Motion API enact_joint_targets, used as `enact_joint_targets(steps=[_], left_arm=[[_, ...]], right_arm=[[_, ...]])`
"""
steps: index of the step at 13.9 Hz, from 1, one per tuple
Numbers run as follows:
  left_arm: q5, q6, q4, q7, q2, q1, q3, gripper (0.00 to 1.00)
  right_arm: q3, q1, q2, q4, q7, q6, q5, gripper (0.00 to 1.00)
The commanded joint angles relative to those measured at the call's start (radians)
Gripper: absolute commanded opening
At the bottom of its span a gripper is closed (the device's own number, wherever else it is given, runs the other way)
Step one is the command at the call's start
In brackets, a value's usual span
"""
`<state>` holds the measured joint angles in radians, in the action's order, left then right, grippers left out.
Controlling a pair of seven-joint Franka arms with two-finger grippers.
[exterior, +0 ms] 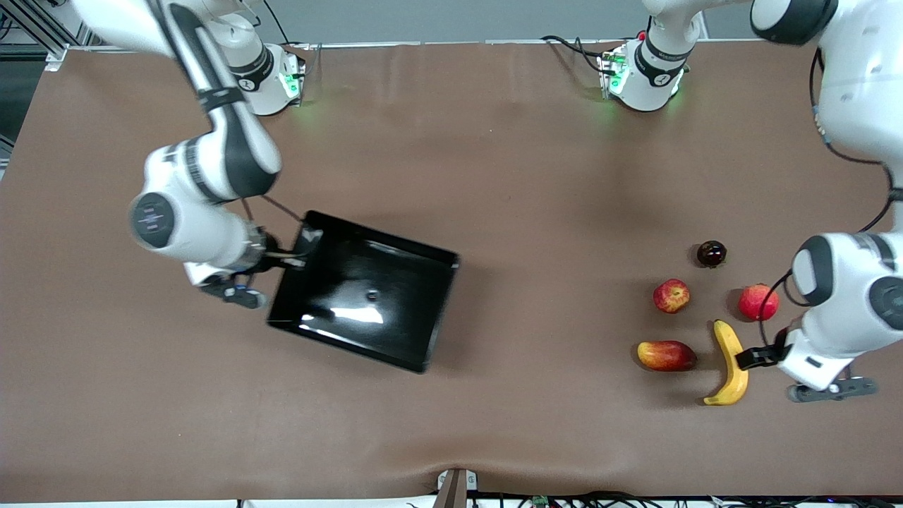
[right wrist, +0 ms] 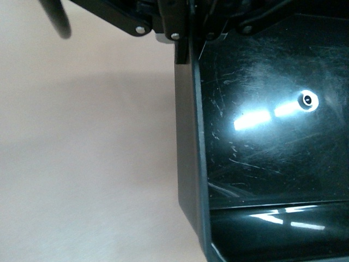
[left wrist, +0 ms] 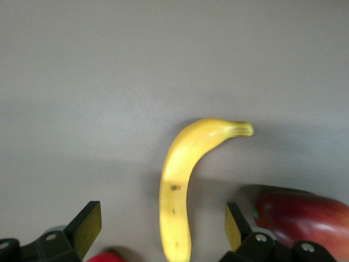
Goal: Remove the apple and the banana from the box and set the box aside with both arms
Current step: 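Drag the black tray with the right gripper toward the right arm's side, then release the tray and raise the right gripper while the left gripper withdraws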
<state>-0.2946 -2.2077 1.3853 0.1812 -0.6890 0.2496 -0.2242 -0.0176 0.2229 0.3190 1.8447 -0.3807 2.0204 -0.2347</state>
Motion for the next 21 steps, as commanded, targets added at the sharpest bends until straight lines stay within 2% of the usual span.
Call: enact_joint_targets(steps=[1,3,6,11,13,16,17,19,21], left_arm=[[0.005,0.1,0.034,-0.009,0.15,0.004,-0.014,1.0],[0.021,0.199,0.031,-0.011,0.241,0.004,-0.026,1.0],[0.132,0.35,0.029,-0.011,0.351,0.008,-0.046,1.0],[0.189,0.491,0.047,-0.019,0.486,-0.024,-0.043,1.0],[0.209,0.531,0.081,-0.074,0.555,-0.085,0.024,1.0],[0.285,0.563,0.179,-0.121,0.666,-0.2,0.179,1.0],[0.285,0.566,0.208,-0.127,0.695,-0.232,0.212,1.0],[0.288,0.565,0.253,-0.129,0.73,-0.239,0.22,1.0],[0.288,0.565,0.288,-0.128,0.765,-0.242,0.213,1.0]], right_arm=[[0.019,-0.175,-0.04,0.044,0.246,-0.031,0.009,0.0],[0.021,-0.276,-0.032,0.045,0.371,-0.049,0.07,0.0],[0.019,-0.385,-0.028,0.06,0.495,-0.046,0.093,0.0],[0.021,-0.556,0.012,0.062,0.71,-0.034,0.129,0.0],[0.021,-0.605,0.032,0.085,0.758,0.016,0.129,0.0],[0.021,-0.648,0.04,0.189,0.844,0.176,0.129,0.0],[0.021,-0.652,0.041,0.198,0.844,0.185,0.129,0.0],[0.021,-0.657,0.043,0.197,0.845,0.182,0.129,0.0],[0.021,-0.659,0.049,0.189,0.844,0.172,0.129,0.99]])
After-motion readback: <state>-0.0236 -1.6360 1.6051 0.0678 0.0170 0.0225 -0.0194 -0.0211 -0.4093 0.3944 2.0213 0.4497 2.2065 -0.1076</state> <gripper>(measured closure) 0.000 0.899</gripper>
